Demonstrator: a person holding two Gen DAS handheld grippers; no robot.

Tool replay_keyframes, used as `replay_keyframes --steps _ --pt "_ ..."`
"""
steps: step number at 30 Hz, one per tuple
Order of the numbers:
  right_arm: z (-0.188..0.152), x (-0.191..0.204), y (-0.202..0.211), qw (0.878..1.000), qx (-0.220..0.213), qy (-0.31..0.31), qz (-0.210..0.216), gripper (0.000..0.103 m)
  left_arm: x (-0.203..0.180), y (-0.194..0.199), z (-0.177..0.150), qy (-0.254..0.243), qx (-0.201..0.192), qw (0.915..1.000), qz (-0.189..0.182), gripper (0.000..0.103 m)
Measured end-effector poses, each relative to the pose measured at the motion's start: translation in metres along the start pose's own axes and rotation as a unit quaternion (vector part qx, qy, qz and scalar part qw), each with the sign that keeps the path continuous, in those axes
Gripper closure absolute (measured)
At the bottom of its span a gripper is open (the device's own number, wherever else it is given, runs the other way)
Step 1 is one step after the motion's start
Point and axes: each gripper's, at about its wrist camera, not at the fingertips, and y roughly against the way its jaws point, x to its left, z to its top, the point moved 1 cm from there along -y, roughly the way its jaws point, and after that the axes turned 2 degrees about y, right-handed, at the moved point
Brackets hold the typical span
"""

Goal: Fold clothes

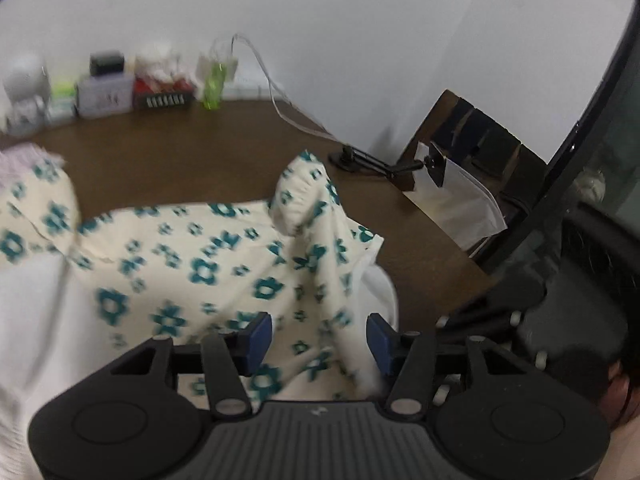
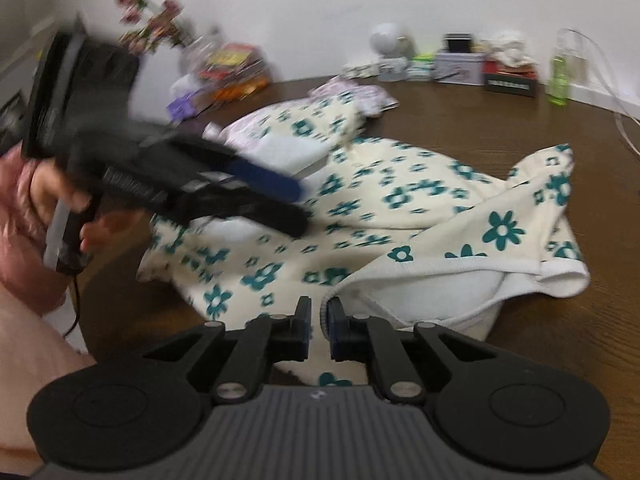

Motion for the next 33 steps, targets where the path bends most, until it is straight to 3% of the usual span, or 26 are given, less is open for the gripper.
replay_keyframes --steps 4,6,8,11,13,16,20,24,28,30,33 --pt "0.000 0.015 -0.003 1.000 -0.007 0.029 -0.003 0.095 0.004 -0.024 0.000 0.045 0.036 0.9982 -0.015 0.056" --pt "0.001 0.019 -0.004 0.999 -0.012 0.039 -0.004 0.094 0.009 -0.035 -0.001 0.076 0.056 0.9948 -0.036 0.072" --pt "0.001 0.023 -0.005 0.999 -0.014 0.043 -0.002 0.094 0.012 -0.042 -0.003 0.090 0.066 0.9924 -0.052 0.099" --pt "0.000 0.022 -0.003 0.999 -0.010 0.046 0.006 0.086 0.010 -0.039 -0.005 0.070 0.048 0.9957 -0.036 0.100" --pt "-0.001 0.017 0.008 0.999 -0.018 0.039 0.007 0.069 0.012 -0.029 -0.004 0.066 0.032 0.9968 -0.032 0.100" --pt "0.001 0.002 0.033 0.999 -0.046 0.021 -0.009 0.069 0.018 -0.008 -0.002 0.060 0.002 0.9980 -0.018 0.100" --pt "0.008 -0.022 0.049 0.990 -0.079 0.032 -0.114 0.067 0.029 0.017 -0.003 0.060 -0.027 0.9978 0.006 0.100" --pt "0.023 -0.051 0.037 0.984 -0.080 0.044 -0.154 0.057 0.043 0.036 -0.008 0.060 -0.032 0.9971 0.034 0.100" --pt "0.057 -0.074 0.017 0.989 -0.088 0.019 -0.121 0.052 0.053 0.040 -0.015 0.070 -0.029 0.9957 0.054 0.100" --pt "0.079 -0.082 -0.006 0.992 -0.076 0.006 -0.099 0.043 0.055 0.039 -0.016 0.075 -0.027 0.9950 0.059 0.100" --pt "0.108 -0.095 -0.042 0.995 -0.047 -0.013 -0.084 0.041 0.057 0.036 -0.019 0.071 -0.026 0.9951 0.063 0.100"
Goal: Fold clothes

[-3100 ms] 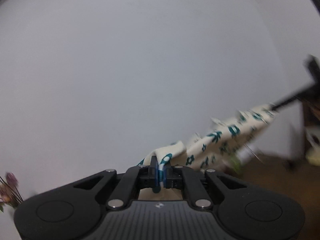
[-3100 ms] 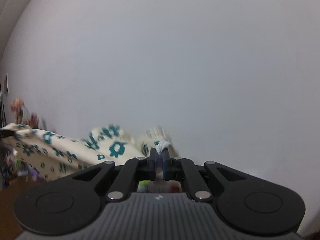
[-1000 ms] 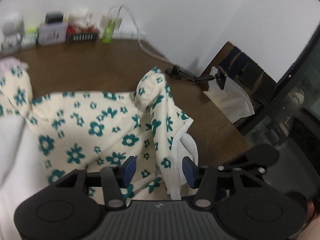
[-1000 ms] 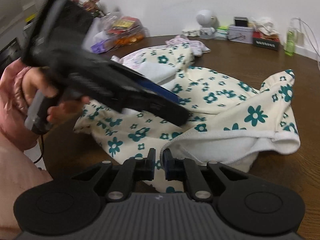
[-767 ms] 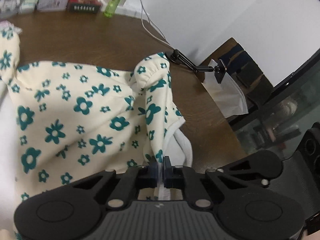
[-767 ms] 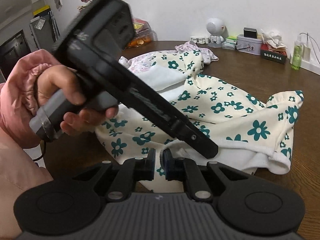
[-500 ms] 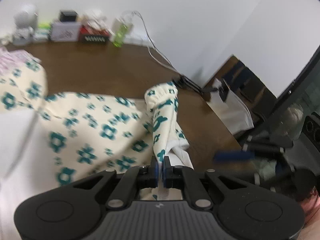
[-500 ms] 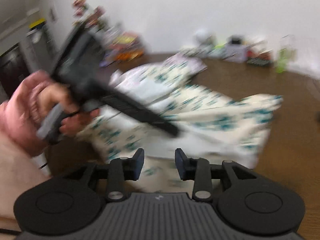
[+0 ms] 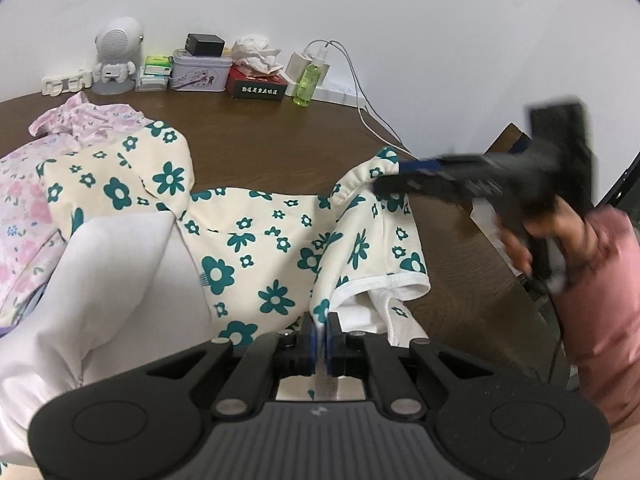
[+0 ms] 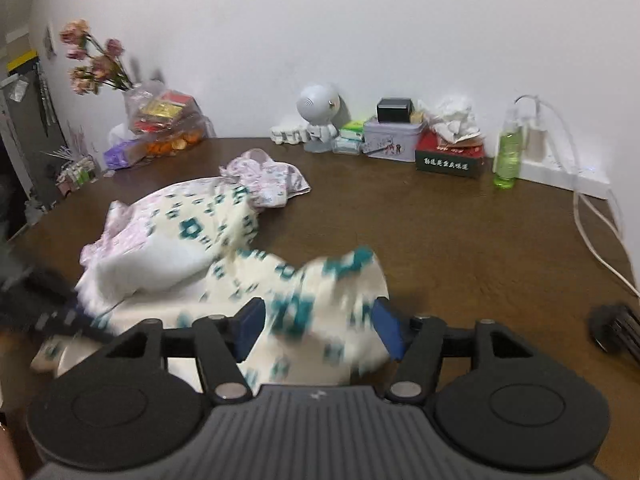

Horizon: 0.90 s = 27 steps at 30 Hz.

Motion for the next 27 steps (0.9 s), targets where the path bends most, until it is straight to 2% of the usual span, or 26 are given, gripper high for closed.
replay_keyframes --steps 1,2,3,4,6,8,10,11,12,16,19,23,25,27 --pt "0.007 -0.002 -0.013 1.000 0.011 -0.007 0.004 0.045 0.000 0.000 -0.001 -0.002 0.000 1.0000 0.001 0.100" --pt "0.011 -0.002 -0.022 1.000 0.025 -0.015 0.011 0.056 0.001 0.000 -0.002 -0.002 -0.001 1.0000 0.003 0.100" --pt "0.014 -0.002 -0.031 0.999 0.041 -0.021 0.024 0.094 0.002 0.001 -0.003 -0.002 -0.002 1.0000 0.004 0.099" --pt "0.015 -0.001 -0.033 0.998 0.047 -0.024 0.032 0.097 0.005 0.000 -0.003 0.000 -0.001 1.0000 0.006 0.098" --pt "0.016 0.002 -0.028 0.998 0.045 -0.031 0.044 0.097 0.009 0.004 -0.004 0.005 -0.005 1.0000 0.008 0.091" --pt "0.017 0.003 -0.013 0.997 0.021 -0.055 0.056 0.097 0.010 0.013 -0.005 0.008 -0.015 0.9998 0.004 0.068" --pt "0.021 0.001 0.005 0.993 -0.015 -0.093 0.070 0.097 0.011 0.022 -0.007 0.011 -0.025 0.9996 0.001 0.060" --pt "0.023 0.000 0.014 0.991 -0.035 -0.109 0.074 0.097 0.012 0.027 -0.008 0.013 -0.031 0.9994 0.000 0.058" --pt "0.027 -0.001 0.023 0.988 -0.052 -0.122 0.079 0.097 0.010 0.033 -0.011 0.012 -0.033 0.9992 -0.018 0.057" --pt "0.046 0.011 0.048 0.979 -0.106 -0.140 0.100 0.097 -0.016 0.041 -0.029 -0.014 -0.016 0.9992 -0.035 0.050" --pt "0.060 0.026 0.063 0.974 -0.139 -0.140 0.114 0.097 -0.026 0.035 -0.045 -0.020 -0.012 0.9996 0.019 0.050" --pt "0.071 0.039 0.079 0.971 -0.160 -0.133 0.120 0.097 -0.009 0.035 -0.053 0.016 -0.039 0.9980 0.046 0.050" --pt "0.072 0.042 0.088 0.969 -0.168 -0.133 0.124 0.097 -0.002 0.032 -0.052 0.020 -0.060 0.9969 0.046 0.050" --pt "0.072 0.044 0.098 0.967 -0.176 -0.133 0.125 0.097 0.001 0.025 -0.046 0.026 -0.074 0.9966 0.024 0.049"
